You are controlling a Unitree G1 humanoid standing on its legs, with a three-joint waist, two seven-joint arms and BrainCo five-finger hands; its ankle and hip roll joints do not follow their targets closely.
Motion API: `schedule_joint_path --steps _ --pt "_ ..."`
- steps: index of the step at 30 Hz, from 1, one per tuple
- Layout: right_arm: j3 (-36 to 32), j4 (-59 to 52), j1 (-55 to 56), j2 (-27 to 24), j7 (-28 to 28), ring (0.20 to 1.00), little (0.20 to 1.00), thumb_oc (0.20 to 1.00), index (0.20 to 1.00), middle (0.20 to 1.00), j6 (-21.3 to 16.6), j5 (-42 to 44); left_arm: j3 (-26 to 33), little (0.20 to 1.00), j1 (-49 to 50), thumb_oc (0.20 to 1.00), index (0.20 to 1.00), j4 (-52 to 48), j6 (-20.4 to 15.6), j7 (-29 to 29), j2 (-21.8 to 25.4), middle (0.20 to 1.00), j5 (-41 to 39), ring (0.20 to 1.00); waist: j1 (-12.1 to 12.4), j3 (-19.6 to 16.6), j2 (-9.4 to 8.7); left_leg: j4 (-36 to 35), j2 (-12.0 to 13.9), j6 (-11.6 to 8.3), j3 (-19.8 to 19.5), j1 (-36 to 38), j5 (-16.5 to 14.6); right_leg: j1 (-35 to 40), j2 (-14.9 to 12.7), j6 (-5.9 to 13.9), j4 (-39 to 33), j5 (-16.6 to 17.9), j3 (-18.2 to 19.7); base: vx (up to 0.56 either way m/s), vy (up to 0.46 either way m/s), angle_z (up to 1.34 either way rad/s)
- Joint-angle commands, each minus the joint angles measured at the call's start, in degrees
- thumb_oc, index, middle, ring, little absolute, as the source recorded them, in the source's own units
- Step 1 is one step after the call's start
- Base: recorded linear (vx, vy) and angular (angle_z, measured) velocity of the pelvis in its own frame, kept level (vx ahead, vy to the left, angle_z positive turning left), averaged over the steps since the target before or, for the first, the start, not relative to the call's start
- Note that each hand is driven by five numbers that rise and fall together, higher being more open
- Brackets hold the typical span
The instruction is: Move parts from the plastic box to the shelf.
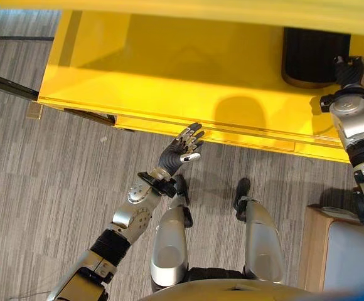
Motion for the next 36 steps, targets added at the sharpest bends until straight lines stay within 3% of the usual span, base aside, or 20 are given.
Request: schedule_joint_path --steps 1,21,22,33,36 --pt "2.85 -0.44 -4.97 -5.28 -0.98 0.2 0.2 0.2 0.2 0.2 -1.38 -1.74 -1.55 1.0 1.14 1.0 1.0 -7.62 -2.06 -1.55 0.97 1.0 -0.91 1.0 1.24 -0.53 -0.25 7.81 1.81 -1.99 -0.55 2.39 -8.92 3.13 -0.35 2.94 0.33 -1.18 -3.33 0.01 -0.008 0.05" --pt "3.18 2.32 -5.17 -5.86 -1.35 0.222 0.222 0.222 0.222 0.222 0.47 -2.65 -2.16 1.0 1.27 1.0 1.0 -7.38 -3.21 -2.47 1.53 1.0 -0.7 1.0 0.52 -0.53 0.33 7.0 1.85 -2.21 -0.09 3.62 -8.85 2.99 -0.63 3.0 0.98 -1.52 -2.43 0.0 0.0 0.0" --pt "3.21 2.59 -4.74 -5.71 -1.23 1.0 1.0 1.0 1.0 1.0 1.16 -2.9 -1.96 1.0 1.37 1.0 1.0 -7.61 -2.75 -3.39 1.28 1.0 -1.86 1.0 0.5 -0.53 0.37 6.85 1.88 -2.21 -0.01 3.9 -8.83 3.32 -0.67 2.96 0.83 -1.52 -2.47 0.0 0.0 0.0" --pt "1.37 1.94 -2.99 -3.63 -3.21 1.0 1.0 1.0 1.0 1.0 0.09 -1.16 -2.3 1.0 1.53 1.0 1.0 -6.69 -2.35 -3.35 0.51 1.0 -1.31 1.0 -0.47 -0.55 0.77 6.77 1.79 -2.07 0.54 5.76 -9.08 4.8 -1.14 2.96 0.45 -1.34 -1.67 0.02 0.011 -0.02" --pt "0.68 1.31 -2.44 -3.77 -7.09 1.0 1.0 1.0 1.0 1.0 -0.58 -3.54 -2.73 1.0 2.0 1.0 1.0 -6.6 -2.62 -3.53 0.28 1.0 -1.41 1.0 -0.67 -0.63 0.91 6.83 1.62 -1.93 0.63 6.18 -9.3 5.07 -1.25 3.0 0.6 -1.41 -1.46 0.02 0.016 0.0"
